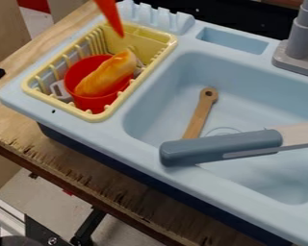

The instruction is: The robot arm moved the carrot.

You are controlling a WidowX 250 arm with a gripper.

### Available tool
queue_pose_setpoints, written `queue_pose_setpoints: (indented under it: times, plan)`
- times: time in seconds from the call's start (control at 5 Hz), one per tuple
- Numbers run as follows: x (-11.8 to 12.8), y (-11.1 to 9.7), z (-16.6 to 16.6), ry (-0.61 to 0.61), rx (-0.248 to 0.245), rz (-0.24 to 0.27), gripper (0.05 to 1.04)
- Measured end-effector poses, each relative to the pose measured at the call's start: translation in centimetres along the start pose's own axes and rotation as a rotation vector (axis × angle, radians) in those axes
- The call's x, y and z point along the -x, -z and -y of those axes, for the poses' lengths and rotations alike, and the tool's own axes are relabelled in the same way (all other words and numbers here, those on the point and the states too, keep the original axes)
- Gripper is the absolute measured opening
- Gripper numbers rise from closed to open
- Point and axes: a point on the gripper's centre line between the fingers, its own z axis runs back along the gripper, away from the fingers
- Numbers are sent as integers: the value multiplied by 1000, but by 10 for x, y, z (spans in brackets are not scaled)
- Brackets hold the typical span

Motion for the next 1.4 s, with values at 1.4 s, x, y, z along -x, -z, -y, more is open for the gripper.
queue_pose_setpoints:
  times: [1.4]
  plan:
    - [100,20,121,-378,206,-7,572]
